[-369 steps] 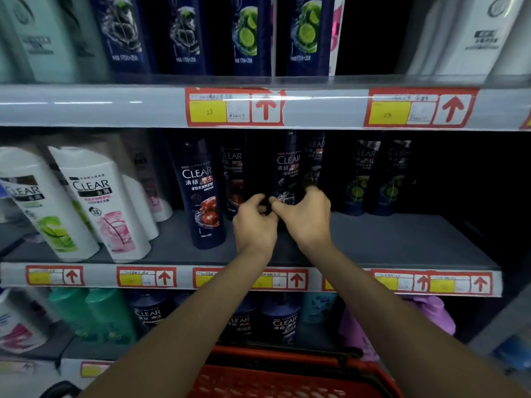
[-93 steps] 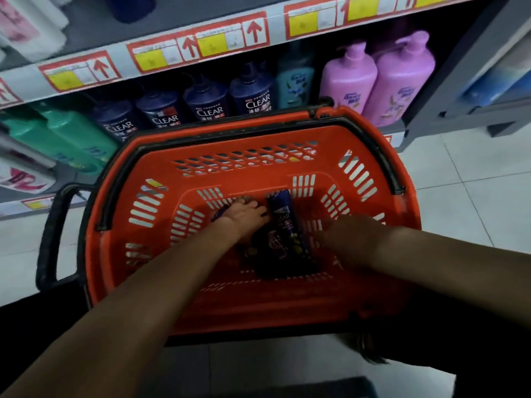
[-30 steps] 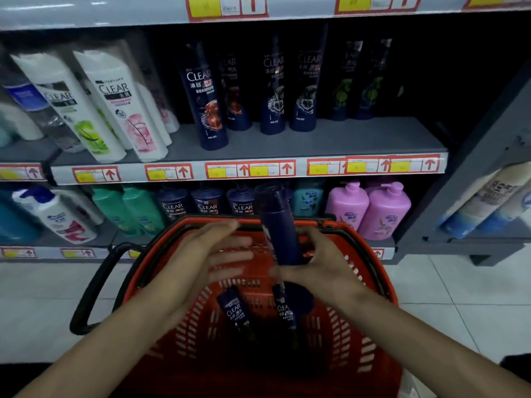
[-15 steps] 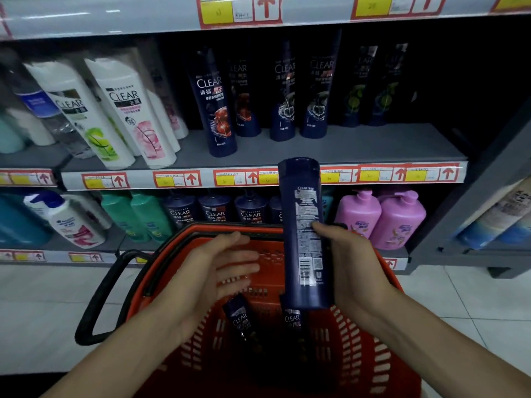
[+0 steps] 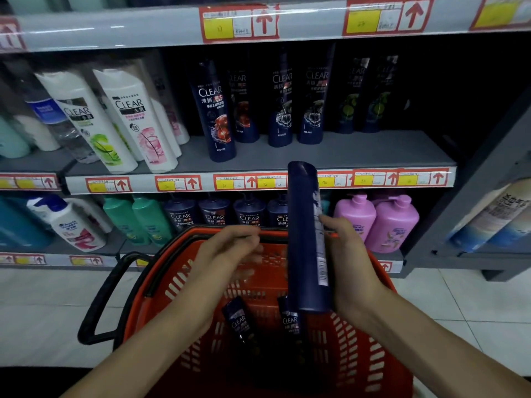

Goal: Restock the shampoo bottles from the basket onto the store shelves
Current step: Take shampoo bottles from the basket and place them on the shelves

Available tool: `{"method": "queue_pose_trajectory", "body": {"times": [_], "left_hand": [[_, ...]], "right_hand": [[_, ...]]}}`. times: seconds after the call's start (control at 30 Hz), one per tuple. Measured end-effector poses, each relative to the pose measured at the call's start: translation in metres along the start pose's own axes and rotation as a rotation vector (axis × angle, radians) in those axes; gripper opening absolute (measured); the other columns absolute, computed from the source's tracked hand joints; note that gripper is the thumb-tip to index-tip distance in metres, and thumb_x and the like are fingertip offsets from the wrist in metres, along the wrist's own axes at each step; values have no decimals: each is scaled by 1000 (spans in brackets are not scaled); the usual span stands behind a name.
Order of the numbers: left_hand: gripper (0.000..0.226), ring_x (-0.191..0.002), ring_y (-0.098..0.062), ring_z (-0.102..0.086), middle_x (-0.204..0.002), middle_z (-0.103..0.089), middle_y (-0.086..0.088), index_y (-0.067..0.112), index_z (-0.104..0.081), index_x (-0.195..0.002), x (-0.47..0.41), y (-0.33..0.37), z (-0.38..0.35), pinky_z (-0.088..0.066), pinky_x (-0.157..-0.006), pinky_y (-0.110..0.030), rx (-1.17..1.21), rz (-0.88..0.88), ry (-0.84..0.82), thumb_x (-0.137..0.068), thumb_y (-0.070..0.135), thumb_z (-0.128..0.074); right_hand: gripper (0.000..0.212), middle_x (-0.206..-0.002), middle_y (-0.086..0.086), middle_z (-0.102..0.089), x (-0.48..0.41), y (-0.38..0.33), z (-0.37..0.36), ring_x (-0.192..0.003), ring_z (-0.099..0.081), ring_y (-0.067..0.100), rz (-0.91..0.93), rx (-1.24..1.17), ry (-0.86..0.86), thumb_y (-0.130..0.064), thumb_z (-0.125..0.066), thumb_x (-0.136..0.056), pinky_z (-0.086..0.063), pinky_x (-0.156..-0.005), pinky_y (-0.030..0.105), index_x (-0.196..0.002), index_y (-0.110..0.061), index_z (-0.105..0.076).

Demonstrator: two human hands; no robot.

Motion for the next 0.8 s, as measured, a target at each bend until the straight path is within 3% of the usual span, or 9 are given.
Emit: {"method": "queue_pose_trajectory", "body": {"times": [0.1,0.17,0.27,0.33,0.43,0.53,0.63,0.7,0.8], "left_hand": [[29,-110,-12,-70,-111,-73,4,40,-70,-123,1,8,-12,-53,-101,-41,-100,-110,-44,-98,27,-66],[37,-108,-7,-71,-113,-74,7,40,-66,-131,-1,9,-21,-54,-102,-39,-73,-130,-71,-98,25,-66],[46,-109,3,-69,-118,-73,20,46,-57,-138,-3,10,-26,-55,-90,-16,-39,-132,-71,-96,28,-67],[42,-105,9,-68,-113,-73,29,54,-58,-128,-2,15,-26,-52,-80,-8,20,-122,-61,-93,34,-69],[52,-106,-3,-71,-113,-75,18,53,-63,-126,-4,15,-19,-54,-88,-23,101,-97,-34,-76,52,-77],[69,-107,-15,-73,-114,-76,5,44,-60,-137,-7,19,-16,-55,-96,-38,90,-116,-33,-73,53,-84],[57,-107,-20,-73,-116,-77,0,36,-62,-138,-9,22,-16,-54,-92,-38,139,-102,-49,-84,37,-81],[44,-109,-21,-72,-120,-76,-3,33,-67,-134,-10,24,-18,-54,-87,-35,214,-88,-84,-90,31,-74],[38,-114,-29,-68,-130,-71,-12,24,-69,-132,-10,26,-24,-54,-96,-41,381,-38,-155,-95,31,-66]], "right_hand": [[37,-119,20,-71,-5,-1,-3,-108,-66,36,112,81,65,-25,-44,-101,-51,-96,45,-124,-6,-66],[31,-120,12,-73,-3,-4,-7,-109,-69,28,185,246,86,-19,-48,-103,-52,-96,45,-127,-19,-68],[37,-119,0,-75,6,-12,-12,-109,-72,20,256,434,98,-12,-51,-105,-57,-98,42,-135,-28,-63],[46,-112,-4,-77,14,-18,-21,-105,-73,13,315,541,69,-4,-45,-106,-59,-93,33,-134,-37,-59],[55,-105,-10,-78,26,-24,-34,-105,-71,6,383,637,18,2,-42,-106,-58,-89,22,-125,-48,-55],[58,-109,-10,-77,36,-31,-37,-108,-70,4,462,695,17,4,-46,-104,-56,-86,17,-136,-43,-54],[56,-113,-7,-75,42,-41,-35,-109,-68,2,507,710,31,2,-51,-103,-54,-87,15,-141,-39,-56],[53,-116,-5,-74,43,-46,-35,-110,-69,6,524,737,32,-2,-55,-102,-56,-93,23,-140,-38,-59],[47,-115,1,-71,38,-50,-33,-105,-70,13,495,733,46,-9,-72,-93,-58,-89,26,-132,-34,-63]]}}
Point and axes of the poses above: each hand's wrist, its own x-axis away from the middle knuckle, its own z-axis out of the back of the hand, y = z × x, the point moved 9 cm from there along -x, towards the middle knuckle
